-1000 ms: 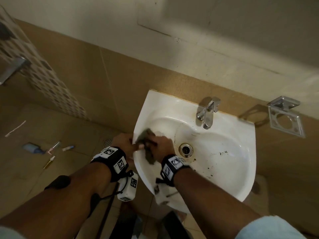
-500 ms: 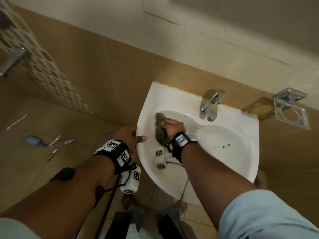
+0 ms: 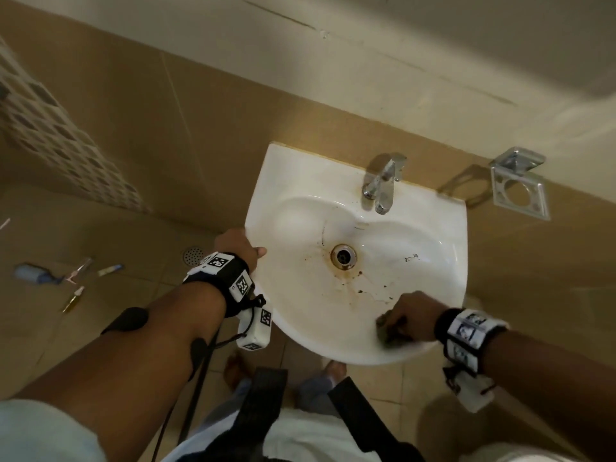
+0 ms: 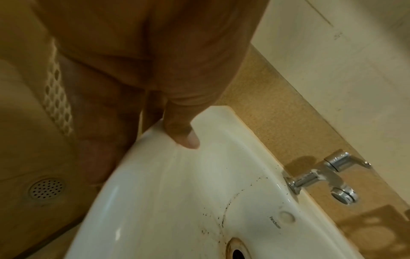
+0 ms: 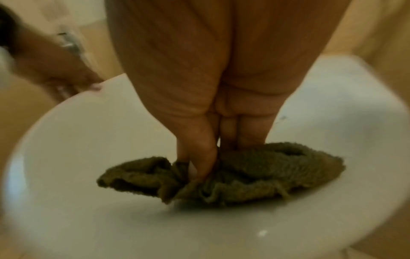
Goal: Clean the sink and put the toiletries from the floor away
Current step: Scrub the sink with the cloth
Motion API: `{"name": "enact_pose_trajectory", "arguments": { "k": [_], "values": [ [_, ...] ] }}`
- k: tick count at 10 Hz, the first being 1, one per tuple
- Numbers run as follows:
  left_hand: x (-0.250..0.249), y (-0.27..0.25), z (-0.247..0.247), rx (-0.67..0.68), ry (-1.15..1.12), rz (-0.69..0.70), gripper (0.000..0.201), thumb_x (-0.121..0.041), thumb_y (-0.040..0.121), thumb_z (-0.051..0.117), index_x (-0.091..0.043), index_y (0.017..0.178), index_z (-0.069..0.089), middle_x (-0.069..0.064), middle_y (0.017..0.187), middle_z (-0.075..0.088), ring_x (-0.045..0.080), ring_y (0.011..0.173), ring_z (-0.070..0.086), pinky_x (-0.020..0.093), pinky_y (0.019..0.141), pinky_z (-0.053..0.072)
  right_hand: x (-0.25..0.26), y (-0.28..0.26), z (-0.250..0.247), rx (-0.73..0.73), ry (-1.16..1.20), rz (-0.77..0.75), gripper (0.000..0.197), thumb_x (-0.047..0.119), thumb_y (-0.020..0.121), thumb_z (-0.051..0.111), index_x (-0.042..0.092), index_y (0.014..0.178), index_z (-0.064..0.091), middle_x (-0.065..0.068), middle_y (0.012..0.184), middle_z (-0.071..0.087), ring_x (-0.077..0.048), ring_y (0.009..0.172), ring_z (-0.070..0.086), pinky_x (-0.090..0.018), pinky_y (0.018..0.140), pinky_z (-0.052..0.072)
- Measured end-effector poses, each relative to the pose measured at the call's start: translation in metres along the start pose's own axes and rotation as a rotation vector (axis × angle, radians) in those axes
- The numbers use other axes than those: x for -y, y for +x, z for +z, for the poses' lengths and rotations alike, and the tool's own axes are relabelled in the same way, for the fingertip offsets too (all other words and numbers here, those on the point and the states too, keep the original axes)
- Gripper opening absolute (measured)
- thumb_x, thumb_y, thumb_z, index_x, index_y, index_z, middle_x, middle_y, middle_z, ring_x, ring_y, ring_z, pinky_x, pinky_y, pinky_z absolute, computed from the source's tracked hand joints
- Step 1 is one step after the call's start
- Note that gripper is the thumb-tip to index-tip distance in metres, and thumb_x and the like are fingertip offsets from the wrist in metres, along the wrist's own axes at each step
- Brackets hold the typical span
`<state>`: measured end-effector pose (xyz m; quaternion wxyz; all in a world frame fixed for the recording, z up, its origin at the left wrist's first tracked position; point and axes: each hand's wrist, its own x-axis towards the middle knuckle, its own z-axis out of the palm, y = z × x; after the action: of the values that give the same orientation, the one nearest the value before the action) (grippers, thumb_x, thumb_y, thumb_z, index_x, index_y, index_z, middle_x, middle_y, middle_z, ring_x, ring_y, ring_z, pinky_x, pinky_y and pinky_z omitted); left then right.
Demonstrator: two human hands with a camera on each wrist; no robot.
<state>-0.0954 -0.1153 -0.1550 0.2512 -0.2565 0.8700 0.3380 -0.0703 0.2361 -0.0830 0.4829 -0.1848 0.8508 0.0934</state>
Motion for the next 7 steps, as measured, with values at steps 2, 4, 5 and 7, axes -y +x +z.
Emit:
{"name": "enact_pose_trajectory", "arguments": {
  "k": [2,4,5,7],
  "values": [
    [-0.008,0.006,0.003,-0.043,0.169,-0.026,0.062,-0.038,0.09,0.069,0.0,0.136,0.053,0.02,0.135,0.058,0.037,0.126,0.055,0.042,0.104,0.045,-0.082,0.01,-0.054,-0.354,0.037,0.153,0.032,0.014,0.093,0.059,0.034,0.113,0.075,-0.004,0.1,0.075,-0.025,0.087,0.065,-0.022,0.079,0.043],
    [-0.004,0.011,0.004,-0.01,0.156,-0.066,0.057,-0.039,0.088,0.072,-0.001,0.128,0.059,0.021,0.125,0.064,0.039,0.114,0.061,0.047,0.097,0.051,-0.092,0.066,-0.065,-0.427,0.058,-0.044,0.036,0.013,0.096,0.06,0.024,0.129,0.067,-0.008,0.129,0.066,-0.031,0.114,0.062,-0.03,0.098,0.044],
    [-0.005,0.009,0.004,-0.025,0.117,-0.114,0.053,-0.038,0.086,0.074,-0.003,0.124,0.062,0.02,0.12,0.067,0.039,0.109,0.064,0.047,0.093,0.054,-0.089,0.086,-0.049,-0.237,-0.023,0.017,0.043,0.025,0.101,0.052,0.028,0.144,0.052,-0.005,0.145,0.053,-0.028,0.128,0.052,-0.036,0.11,0.038],
    [0.008,0.016,0.004,-0.031,0.012,-0.153,0.051,-0.038,0.08,0.079,-0.005,0.116,0.066,0.019,0.109,0.071,0.039,0.099,0.069,0.049,0.088,0.058,-0.034,0.057,0.016,-0.116,0.219,-0.1,0.046,0.031,0.099,0.055,0.034,0.144,0.05,-0.004,0.144,0.056,-0.027,0.131,0.053,-0.029,0.114,0.032]
  ]
}}
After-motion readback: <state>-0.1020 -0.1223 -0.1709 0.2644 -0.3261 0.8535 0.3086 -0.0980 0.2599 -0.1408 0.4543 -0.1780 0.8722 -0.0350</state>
